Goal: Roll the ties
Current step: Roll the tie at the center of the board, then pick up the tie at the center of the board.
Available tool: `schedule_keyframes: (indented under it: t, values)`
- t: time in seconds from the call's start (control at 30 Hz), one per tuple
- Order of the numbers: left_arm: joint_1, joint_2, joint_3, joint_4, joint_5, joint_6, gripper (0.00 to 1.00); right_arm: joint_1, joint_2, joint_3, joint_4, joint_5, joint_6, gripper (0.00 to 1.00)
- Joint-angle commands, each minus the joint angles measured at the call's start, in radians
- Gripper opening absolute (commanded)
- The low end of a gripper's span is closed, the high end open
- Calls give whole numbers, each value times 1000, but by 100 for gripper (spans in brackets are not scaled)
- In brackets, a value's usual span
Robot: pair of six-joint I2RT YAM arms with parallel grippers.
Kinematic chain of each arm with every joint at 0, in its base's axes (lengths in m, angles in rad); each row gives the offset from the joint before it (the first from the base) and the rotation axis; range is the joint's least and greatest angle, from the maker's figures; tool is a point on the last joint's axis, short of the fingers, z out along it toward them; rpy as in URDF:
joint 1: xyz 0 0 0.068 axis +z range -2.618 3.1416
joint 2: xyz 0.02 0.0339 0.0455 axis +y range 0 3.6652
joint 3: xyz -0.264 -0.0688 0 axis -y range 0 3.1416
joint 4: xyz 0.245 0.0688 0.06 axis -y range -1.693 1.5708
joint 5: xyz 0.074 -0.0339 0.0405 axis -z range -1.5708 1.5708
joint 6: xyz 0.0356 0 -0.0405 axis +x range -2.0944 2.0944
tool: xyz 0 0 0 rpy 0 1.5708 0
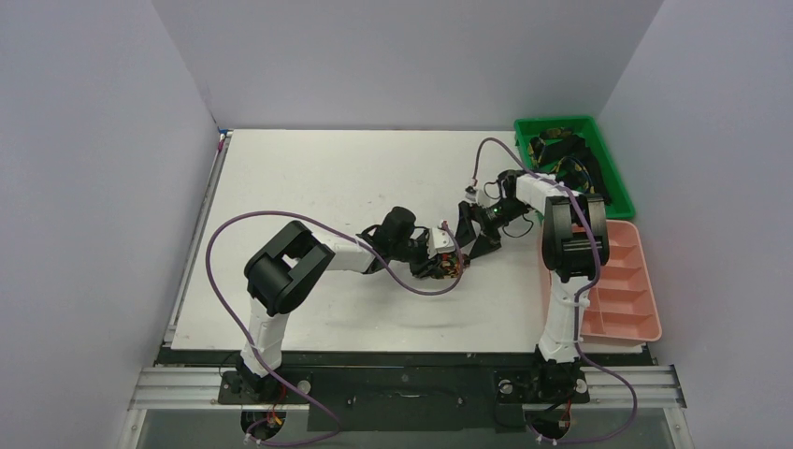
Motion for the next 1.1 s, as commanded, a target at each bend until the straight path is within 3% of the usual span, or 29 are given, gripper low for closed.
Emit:
schedule_keyframes:
  t: [0.0, 0.17, 0.23, 0.57, 0.67, 0.7, 0.73, 0.8, 1.07]
  values:
    - [-5, 52, -7, -168, -50, 27, 19, 41, 62, 32, 60, -125, 10, 77]
    - [-4, 55, 8, -172, -55, 24, 19, 50, 14, -7, 59, -220, 39, 74]
    - [-5, 57, 11, -175, -54, 24, 19, 51, -16, -23, 57, -216, 45, 68]
    - [-5, 56, 17, -169, -55, 23, 20, 83, -51, -64, 60, -200, 60, 59]
    - [-5, 55, 14, -169, -56, 23, 21, 76, -48, -58, 59, -187, 58, 45]
    - [-4, 55, 11, -167, -56, 20, 23, 76, -49, -56, 60, -183, 56, 32]
    - [-4, 54, 11, -165, -58, 14, 25, 76, -50, -55, 60, -173, 55, 26]
    - [5, 44, 4, -148, -50, -9, 35, 77, -57, -61, 58, -153, 49, 2]
    - [45, -128, -102, 123, 34, -177, 93, 92, -102, -100, 88, -109, 66, 0]
